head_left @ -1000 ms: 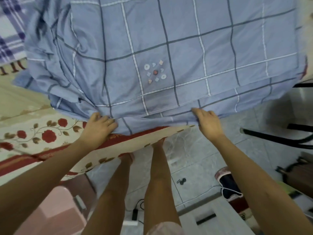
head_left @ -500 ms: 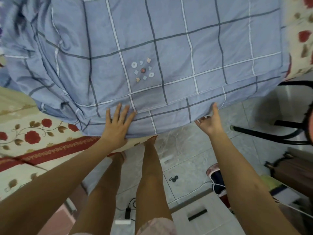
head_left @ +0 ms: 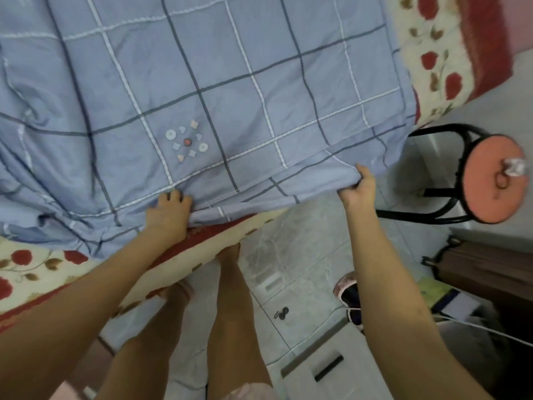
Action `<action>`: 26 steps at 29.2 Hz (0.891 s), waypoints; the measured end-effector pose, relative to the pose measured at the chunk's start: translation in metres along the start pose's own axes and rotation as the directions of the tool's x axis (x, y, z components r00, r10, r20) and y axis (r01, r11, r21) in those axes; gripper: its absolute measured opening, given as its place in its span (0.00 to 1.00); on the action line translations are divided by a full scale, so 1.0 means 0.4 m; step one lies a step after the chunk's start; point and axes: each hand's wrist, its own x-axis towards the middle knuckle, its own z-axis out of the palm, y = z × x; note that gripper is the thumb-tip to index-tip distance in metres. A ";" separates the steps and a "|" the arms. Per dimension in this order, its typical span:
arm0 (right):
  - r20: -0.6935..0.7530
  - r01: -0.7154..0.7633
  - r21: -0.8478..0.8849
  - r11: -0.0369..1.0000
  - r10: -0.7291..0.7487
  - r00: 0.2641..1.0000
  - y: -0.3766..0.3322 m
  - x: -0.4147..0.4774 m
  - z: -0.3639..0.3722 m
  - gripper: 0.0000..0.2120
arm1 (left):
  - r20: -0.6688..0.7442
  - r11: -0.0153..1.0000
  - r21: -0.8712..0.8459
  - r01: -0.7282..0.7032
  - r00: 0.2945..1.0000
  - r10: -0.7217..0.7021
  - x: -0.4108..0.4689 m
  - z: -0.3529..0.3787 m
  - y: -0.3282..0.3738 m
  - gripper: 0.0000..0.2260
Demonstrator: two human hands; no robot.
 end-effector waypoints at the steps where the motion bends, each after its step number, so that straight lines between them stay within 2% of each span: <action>1: 0.009 0.010 -0.013 1.000 -0.010 1.000 -0.024 0.005 0.019 0.07 | 0.099 0.999 0.029 -0.030 0.995 0.027 0.011 -0.028 0.001 0.27; 2: 0.034 0.007 -0.082 0.997 -0.005 0.999 -0.021 0.008 0.040 0.07 | 0.208 0.999 0.008 -0.046 0.977 0.044 0.011 -0.036 -0.004 0.28; 3: 0.067 0.046 -0.183 0.982 -0.034 0.997 -0.038 0.004 0.059 0.03 | 0.246 0.998 -0.038 -0.055 0.967 0.062 0.014 -0.064 0.014 0.28; 4: 0.107 0.105 -0.270 0.957 -0.079 0.991 -0.060 0.005 0.080 0.07 | 0.227 0.992 -0.100 -0.081 0.969 0.102 0.026 -0.110 0.038 0.28; 5: 0.137 0.168 -0.427 0.889 -0.120 0.983 -0.044 -0.008 0.110 0.19 | 0.204 0.972 -0.225 -0.062 0.973 0.109 0.016 -0.130 0.045 0.26; 6: 0.193 0.260 -0.576 0.775 -0.181 0.964 -0.041 -0.015 0.133 0.30 | 0.120 0.929 -0.359 -0.091 0.982 0.143 0.021 -0.161 0.067 0.24; 7: 0.261 0.360 -0.686 0.632 -0.248 0.933 -0.041 -0.018 0.151 0.36 | 0.024 0.875 -0.455 -0.166 0.980 0.199 0.033 -0.200 0.101 0.20; 8: 0.358 0.442 -0.751 0.491 -0.261 0.897 -0.011 -0.035 0.177 0.39 | -0.046 0.817 -0.541 -0.199 0.977 0.207 0.026 -0.222 0.115 0.17; 9: 0.449 0.519 -0.753 0.405 -0.262 0.854 0.000 -0.029 0.189 0.39 | -0.120 0.774 -0.585 -0.240 0.970 0.210 0.037 -0.259 0.151 0.15; 10: 0.500 0.560 -0.747 0.358 -0.252 0.828 0.013 -0.006 0.185 0.39 | -0.176 0.753 -0.594 -0.285 0.959 0.224 0.062 -0.283 0.197 0.14; 12: 0.539 0.562 -0.790 0.246 -0.159 0.827 0.041 0.006 0.192 0.39 | -0.264 0.720 -0.604 -0.341 0.938 0.223 0.092 -0.321 0.254 0.14; 13: 0.554 0.565 -0.784 0.258 -0.119 0.824 0.045 0.023 0.171 0.38 | -0.284 0.712 -0.596 -0.370 0.927 0.244 0.121 -0.332 0.302 0.15; 14: 0.611 0.604 -0.742 0.292 -0.076 0.788 0.061 0.028 0.161 0.39 | -0.312 0.700 -0.602 -0.384 0.920 0.237 0.134 -0.341 0.327 0.16; 15: 0.640 0.609 -0.705 0.363 -0.044 0.767 0.063 0.035 0.139 0.38 | -0.323 0.695 -0.600 -0.396 0.915 0.241 0.159 -0.348 0.371 0.17; 16: 0.639 0.585 -0.688 0.429 -0.023 0.769 0.069 0.036 0.124 0.37 | -0.335 0.678 -0.618 -0.398 0.914 0.230 0.171 -0.352 0.402 0.18; 17: 0.598 0.527 -0.675 0.517 -0.036 0.801 0.063 0.045 0.108 0.33 | -0.336 0.656 -0.642 -0.396 0.915 0.224 0.191 -0.353 0.444 0.21; 19: 0.373 0.322 -0.612 0.723 -0.095 0.923 0.037 0.084 0.082 0.23 | -0.309 0.616 -0.698 -0.365 0.930 0.201 0.233 -0.354 0.531 0.29; 21: 0.156 0.113 -0.401 0.909 -0.053 0.986 0.002 0.113 0.079 0.17 | -0.309 0.566 -0.755 -0.332 0.941 0.140 0.259 -0.352 0.585 0.38; 23: 0.113 -0.011 -0.134 0.991 0.027 0.993 -0.047 0.162 0.063 0.16 | -0.354 0.667 -0.693 -0.274 0.935 0.017 0.296 -0.342 0.651 0.42; 24: 0.120 -0.051 -0.076 0.996 0.060 0.991 -0.071 0.189 0.059 0.17 | -0.366 0.740 -0.639 -0.209 0.929 -0.053 0.316 -0.342 0.676 0.41; 26: 0.161 -0.101 -0.089 0.991 0.114 0.980 -0.108 0.199 0.082 0.19 | -0.385 0.790 -0.603 -0.111 0.908 -0.166 0.329 -0.351 0.689 0.32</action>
